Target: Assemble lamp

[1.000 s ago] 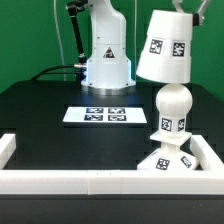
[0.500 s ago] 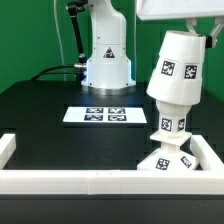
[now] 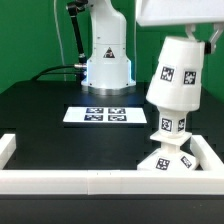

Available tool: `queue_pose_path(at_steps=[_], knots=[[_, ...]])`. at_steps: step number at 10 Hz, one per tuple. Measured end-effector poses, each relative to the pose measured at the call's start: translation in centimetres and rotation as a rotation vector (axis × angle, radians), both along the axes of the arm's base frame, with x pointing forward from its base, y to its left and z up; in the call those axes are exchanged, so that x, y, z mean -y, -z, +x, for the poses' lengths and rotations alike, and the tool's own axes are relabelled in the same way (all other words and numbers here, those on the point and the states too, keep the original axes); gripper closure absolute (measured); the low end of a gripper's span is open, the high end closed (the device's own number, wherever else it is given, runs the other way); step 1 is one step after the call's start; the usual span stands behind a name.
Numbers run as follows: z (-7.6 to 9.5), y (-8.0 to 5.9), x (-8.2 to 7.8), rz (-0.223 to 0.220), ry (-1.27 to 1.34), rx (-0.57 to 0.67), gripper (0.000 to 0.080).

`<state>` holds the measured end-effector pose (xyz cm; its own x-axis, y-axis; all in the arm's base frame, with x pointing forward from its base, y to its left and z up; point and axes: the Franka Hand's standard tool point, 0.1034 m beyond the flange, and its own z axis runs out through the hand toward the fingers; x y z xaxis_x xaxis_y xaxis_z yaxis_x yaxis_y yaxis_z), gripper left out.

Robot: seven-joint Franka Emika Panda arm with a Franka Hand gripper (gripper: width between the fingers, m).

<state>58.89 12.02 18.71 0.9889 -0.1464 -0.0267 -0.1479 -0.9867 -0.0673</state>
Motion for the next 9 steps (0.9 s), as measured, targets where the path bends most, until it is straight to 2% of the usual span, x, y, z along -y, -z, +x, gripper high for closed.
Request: queue_pose_path(at_steps=[2, 5, 9], knots=[[0.2, 0.8, 0.2, -0.004, 0.002, 0.006, 0.0755], [0.7, 2.7, 0.4, -0.014, 0.005, 0.027, 0.0755], [0.6, 4.1, 0.4, -0.021, 0.003, 0.017, 0.0755]])
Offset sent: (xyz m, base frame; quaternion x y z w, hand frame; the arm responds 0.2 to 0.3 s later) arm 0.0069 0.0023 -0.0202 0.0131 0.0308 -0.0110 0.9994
